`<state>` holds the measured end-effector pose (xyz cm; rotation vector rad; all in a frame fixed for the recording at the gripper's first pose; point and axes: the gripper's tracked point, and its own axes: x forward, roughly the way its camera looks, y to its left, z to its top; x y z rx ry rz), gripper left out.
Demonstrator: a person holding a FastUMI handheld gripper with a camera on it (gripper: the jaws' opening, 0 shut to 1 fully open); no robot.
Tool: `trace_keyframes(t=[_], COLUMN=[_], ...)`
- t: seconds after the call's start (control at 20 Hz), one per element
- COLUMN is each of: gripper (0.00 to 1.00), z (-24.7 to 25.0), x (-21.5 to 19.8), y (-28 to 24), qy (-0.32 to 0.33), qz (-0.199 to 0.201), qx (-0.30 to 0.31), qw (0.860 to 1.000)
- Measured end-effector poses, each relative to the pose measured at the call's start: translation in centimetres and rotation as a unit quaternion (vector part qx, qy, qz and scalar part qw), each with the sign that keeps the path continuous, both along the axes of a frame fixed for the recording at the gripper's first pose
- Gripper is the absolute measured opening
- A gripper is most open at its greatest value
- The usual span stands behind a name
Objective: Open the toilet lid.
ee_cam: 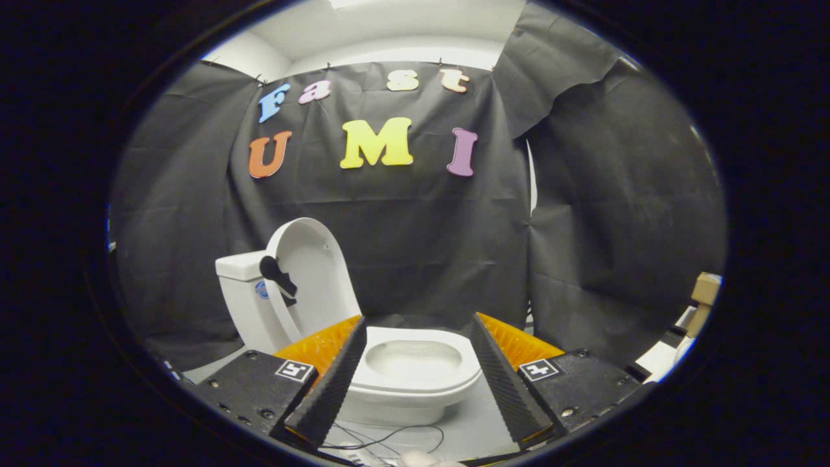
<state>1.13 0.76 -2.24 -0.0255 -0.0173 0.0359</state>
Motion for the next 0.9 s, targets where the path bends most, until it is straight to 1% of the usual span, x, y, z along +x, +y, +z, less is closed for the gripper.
trace_keyframes(t=[0.15, 0.3, 0.4, 0.55, 0.9], gripper=[1.0, 1.0, 1.0, 1.0, 1.0], z=[-0.7, -0.4, -0.4, -0.2, 0.0], x=[-0.6, -0.9, -1.0, -1.2, -1.3], y=[-1.2, -1.3, -1.2, -0.7, -1.6], qy=[-0.002, -0.005, -0.005, -0.003, 0.002], qz=[-0.009, -0.01, -0.011, -0.006, -0.014], qx=[-0.015, -0.004, -0.008, -0.003, 0.015], qw=[1.0, 1.0, 1.0, 1.0, 1.0])
